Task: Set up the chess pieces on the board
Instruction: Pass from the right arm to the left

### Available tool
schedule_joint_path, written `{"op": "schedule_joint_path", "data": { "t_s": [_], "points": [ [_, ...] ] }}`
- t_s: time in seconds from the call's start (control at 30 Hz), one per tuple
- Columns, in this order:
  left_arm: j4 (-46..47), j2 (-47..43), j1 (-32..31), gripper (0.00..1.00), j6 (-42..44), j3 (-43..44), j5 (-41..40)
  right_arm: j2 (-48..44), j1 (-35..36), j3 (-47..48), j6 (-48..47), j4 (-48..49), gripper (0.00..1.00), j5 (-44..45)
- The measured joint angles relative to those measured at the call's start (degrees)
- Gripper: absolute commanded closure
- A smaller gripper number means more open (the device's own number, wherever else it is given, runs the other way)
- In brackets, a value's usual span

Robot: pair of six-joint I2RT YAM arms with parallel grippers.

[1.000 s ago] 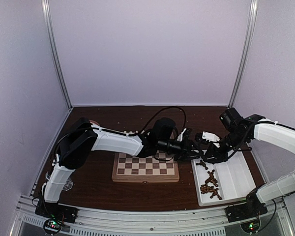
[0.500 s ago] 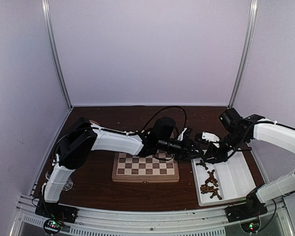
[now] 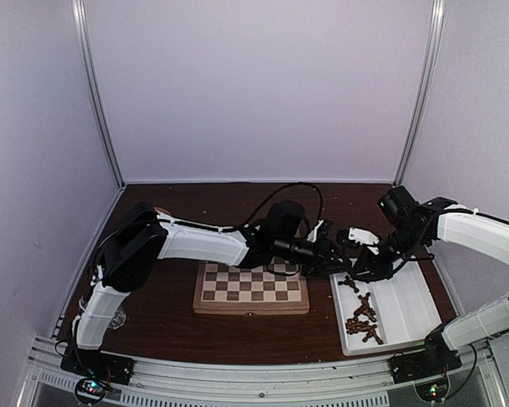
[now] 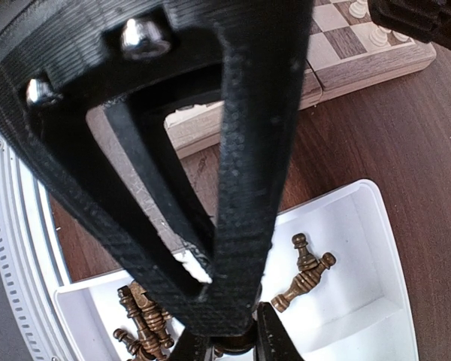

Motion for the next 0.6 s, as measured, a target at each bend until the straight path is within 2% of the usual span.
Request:
{"op": "schedule_joint_path", "data": {
  "t_s": [0.2,0.47,0.6],
  "points": [
    [-0.9,0.7,0.0,0.79,0.0,1.3,0.2,0.0,0.0,0.0,0.0,0.0,0.89,0.0],
    [-1.5,1.3,0.0,0.9,0.1,2.0,0.2,0.0,0.0,0.0,0.0,-0.2,0.88,0.2],
    [-1.8,1.4,0.0,0.94,0.4,2.0,0.2,0.0,0.0,0.0,0.2,-0.3,0.74,0.4]
  ]
}}
